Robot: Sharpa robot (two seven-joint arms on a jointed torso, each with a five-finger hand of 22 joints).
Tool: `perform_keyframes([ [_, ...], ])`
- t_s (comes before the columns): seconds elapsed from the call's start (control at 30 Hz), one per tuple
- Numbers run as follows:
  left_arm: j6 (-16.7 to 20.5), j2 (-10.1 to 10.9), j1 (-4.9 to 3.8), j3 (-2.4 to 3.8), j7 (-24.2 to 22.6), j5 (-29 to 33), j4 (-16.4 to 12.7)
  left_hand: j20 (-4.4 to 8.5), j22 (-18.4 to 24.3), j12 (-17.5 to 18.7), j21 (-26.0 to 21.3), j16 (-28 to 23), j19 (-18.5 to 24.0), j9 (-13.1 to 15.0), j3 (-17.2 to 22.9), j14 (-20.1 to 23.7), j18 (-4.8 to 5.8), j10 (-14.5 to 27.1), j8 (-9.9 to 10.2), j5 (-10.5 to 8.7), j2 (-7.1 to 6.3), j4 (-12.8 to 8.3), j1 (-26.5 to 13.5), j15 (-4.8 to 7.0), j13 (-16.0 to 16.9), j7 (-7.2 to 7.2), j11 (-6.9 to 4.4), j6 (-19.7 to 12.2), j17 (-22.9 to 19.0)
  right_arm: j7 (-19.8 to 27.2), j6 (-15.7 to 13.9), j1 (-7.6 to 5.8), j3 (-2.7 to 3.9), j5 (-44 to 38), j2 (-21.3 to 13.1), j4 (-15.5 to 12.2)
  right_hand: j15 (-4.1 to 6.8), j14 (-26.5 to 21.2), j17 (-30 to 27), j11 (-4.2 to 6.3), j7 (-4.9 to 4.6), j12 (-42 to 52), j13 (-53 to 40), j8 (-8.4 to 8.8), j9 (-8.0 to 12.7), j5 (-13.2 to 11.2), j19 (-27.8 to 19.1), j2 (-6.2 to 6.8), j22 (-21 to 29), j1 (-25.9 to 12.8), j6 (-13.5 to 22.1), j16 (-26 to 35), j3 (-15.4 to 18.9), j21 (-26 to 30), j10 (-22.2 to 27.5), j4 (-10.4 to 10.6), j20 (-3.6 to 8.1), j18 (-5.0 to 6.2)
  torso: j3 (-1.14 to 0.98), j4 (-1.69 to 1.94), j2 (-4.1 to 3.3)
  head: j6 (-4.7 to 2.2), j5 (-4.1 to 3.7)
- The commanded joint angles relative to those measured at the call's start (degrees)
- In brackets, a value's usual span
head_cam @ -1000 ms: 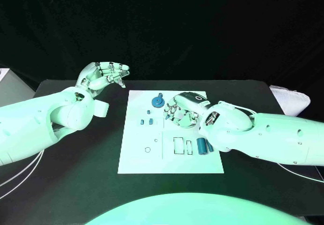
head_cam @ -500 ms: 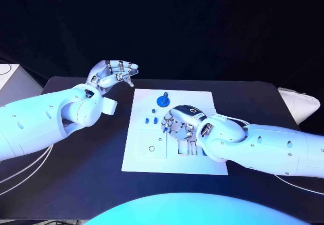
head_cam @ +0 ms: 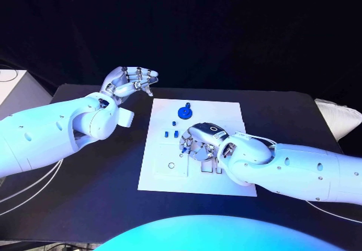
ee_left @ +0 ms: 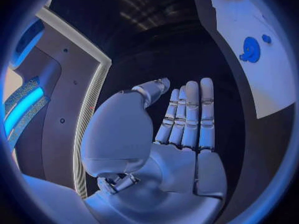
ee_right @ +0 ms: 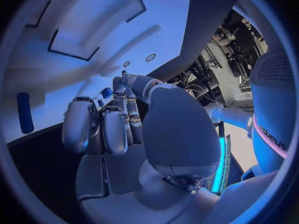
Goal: Assemble the parts on the task board
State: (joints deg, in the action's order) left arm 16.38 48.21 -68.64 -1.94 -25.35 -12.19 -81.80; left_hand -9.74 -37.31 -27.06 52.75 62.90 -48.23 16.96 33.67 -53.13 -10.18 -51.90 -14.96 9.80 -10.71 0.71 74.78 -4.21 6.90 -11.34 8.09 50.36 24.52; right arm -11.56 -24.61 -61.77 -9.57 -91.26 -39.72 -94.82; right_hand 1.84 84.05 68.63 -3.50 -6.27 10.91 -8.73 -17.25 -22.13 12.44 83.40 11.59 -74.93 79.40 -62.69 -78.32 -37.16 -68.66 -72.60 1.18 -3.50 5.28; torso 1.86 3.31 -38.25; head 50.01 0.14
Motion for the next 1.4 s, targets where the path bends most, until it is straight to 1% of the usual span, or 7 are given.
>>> perform_keyframes([
  [0.03, -0.6, -0.1, -0.04, 0.05, -0.2, 0.2, -0.1, 0.0, 0.1, 0.4, -0.2, -0.3, -0.2, -0.1, -0.4, 0.4, -0.34, 0.3, 0.0, 0.05, -0.41, 0.1, 0.4, 0.0, -0.1, -0.1, 0.01, -0.3, -0.1, -0.1, 0.8, 0.26, -0.04, -1.4, 0.2, 0.1, 0.38, 1.8, 0.0, 1.25, -0.22, -0.3, 0.0, -0.39, -0.1, 0.3, 0.3, -0.44, -3.2, -0.4, -0.1, 0.3, -0.3, 0.3, -1.3, 0.1, -0.04, -1.02, -0.01, 0.03, 0.04, -0.01, 0.02],
  [0.17, -0.6, -0.1, -0.04, 0.05, -0.2, 0.2, -0.1, 0.0, 0.1, 0.4, -0.2, -0.3, -0.2, -0.1, -0.4, 0.4, -0.34, 0.3, 0.0, 0.05, -0.41, 0.1, 0.4, 0.0, -0.1, -0.1, 0.01, -0.3, -0.1, -0.2, 0.7, 0.42, -0.06, -1.5, 0.3, 0.1, 0.38, 1.8, 0.0, 1.24, -0.22, -0.3, 0.0, -0.4, -0.1, 0.4, 0.3, -0.45, -3.3, -0.4, -0.1, 0.3, -0.3, 0.2, -1.3, 0.0, -0.04, -1.04, 0.03, 0.06, 0.1, -0.01, 0.04],
  [0.37, -0.6, 0.0, -0.04, 0.04, -0.1, 0.2, -0.1, -0.02, 0.1, 0.4, -0.2, -0.3, -0.3, -0.1, -0.4, 0.4, -0.34, 0.4, 0.0, 0.06, -0.42, 0.1, 0.4, -0.02, -0.1, -0.13, 0.04, -0.4, -0.1, -0.2, 0.6, 0.53, -0.09, -1.6, 0.2, -0.2, 0.38, 1.8, 0.0, 1.24, -0.22, -0.3, 0.0, -0.4, -0.1, 0.4, 0.3, -0.45, -3.3, -0.4, -0.1, 0.3, -0.3, 0.2, -1.3, 0.0, -0.04, -1.05, -0.01, -0.05, 0.07, -0.01, 0.21],
  [0.57, -0.7, 0.0, -0.04, 0.04, 0.0, 0.2, 0.0, -0.02, 0.1, 0.4, -0.2, -0.3, -0.3, -0.1, -0.4, 0.4, -0.34, 0.4, 0.0, 0.06, -0.42, 0.1, 0.4, -0.02, -0.1, -0.13, 0.04, -0.4, -0.1, -0.2, 0.7, 0.58, -0.1, -1.6, 0.2, -0.2, 0.38, 1.8, 0.0, 1.24, -0.22, -0.3, 0.0, -0.4, -0.1, 0.4, 0.3, -0.45, -3.3, -0.4, -0.1, 0.3, -0.3, 0.2, -1.3, 0.0, -0.04, -1.05, 0.05, 0.01, 0.09, -0.01, 0.11],
  [0.9, -0.7, 0.0, -0.04, 0.04, 0.0, 0.2, 0.0, -0.02, 0.1, 0.4, -0.2, -0.3, -0.3, -0.1, -0.4, 0.4, -0.34, 0.4, 0.0, 0.06, -0.42, 0.1, 0.4, -0.02, -0.1, -0.13, 0.04, -0.4, -0.1, -0.4, 1.0, 0.72, -0.13, -1.7, 0.5, 0.3, 0.38, 1.8, 0.0, 1.24, -0.22, -0.3, 0.0, -0.4, -0.1, 0.4, 0.3, -0.45, -3.3, -0.4, -0.1, 0.3, -0.3, 0.2, -1.3, 0.0, -0.04, -1.05, 0.05, 0.04, 0.07, -0.01, 0.11],
  [1.13, -0.8, 0.1, -0.04, 0.04, 0.1, 0.2, 0.0, -0.02, 0.1, 0.4, -0.2, -0.3, -0.3, -0.1, -0.4, 0.4, -0.34, 0.4, 0.0, 0.06, -0.42, 0.1, 0.4, -0.02, -0.1, -0.13, 0.04, -0.4, -0.1, -0.4, 1.2, 0.99, -0.18, -1.8, 0.9, 0.4, 0.38, 1.8, 0.0, 1.24, -0.22, -0.3, 0.0, -0.4, -0.1, 0.4, 0.3, -0.45, -3.3, -0.4, -0.1, 0.3, -0.3, 0.2, -1.3, 0.0, -0.04, -1.05, 0.1, 0.05, 0.07, -0.01, 0.18],
  [1.4, -0.6, 0.1, -0.04, 0.04, 0.0, 0.1, 0.0, -0.02, 0.1, 0.4, -0.2, -0.3, -0.3, -0.1, -0.4, 0.4, -0.34, 0.4, 0.0, 0.06, -0.42, 0.1, 0.4, -0.02, -0.1, -0.13, 0.04, -0.4, -0.1, -0.9, 1.4, 1.11, -0.21, -2.2, 1.1, 0.5, 0.37, 1.8, -0.2, 1.23, -0.24, -0.4, -0.1, -0.41, -0.2, 0.5, 0.3, -0.44, -3.2, -0.5, 0.0, 0.4, -0.4, 0.3, -1.3, -0.1, -0.03, -1.01, 0.08, -0.01, 0.1, -0.01, 0.18],
])
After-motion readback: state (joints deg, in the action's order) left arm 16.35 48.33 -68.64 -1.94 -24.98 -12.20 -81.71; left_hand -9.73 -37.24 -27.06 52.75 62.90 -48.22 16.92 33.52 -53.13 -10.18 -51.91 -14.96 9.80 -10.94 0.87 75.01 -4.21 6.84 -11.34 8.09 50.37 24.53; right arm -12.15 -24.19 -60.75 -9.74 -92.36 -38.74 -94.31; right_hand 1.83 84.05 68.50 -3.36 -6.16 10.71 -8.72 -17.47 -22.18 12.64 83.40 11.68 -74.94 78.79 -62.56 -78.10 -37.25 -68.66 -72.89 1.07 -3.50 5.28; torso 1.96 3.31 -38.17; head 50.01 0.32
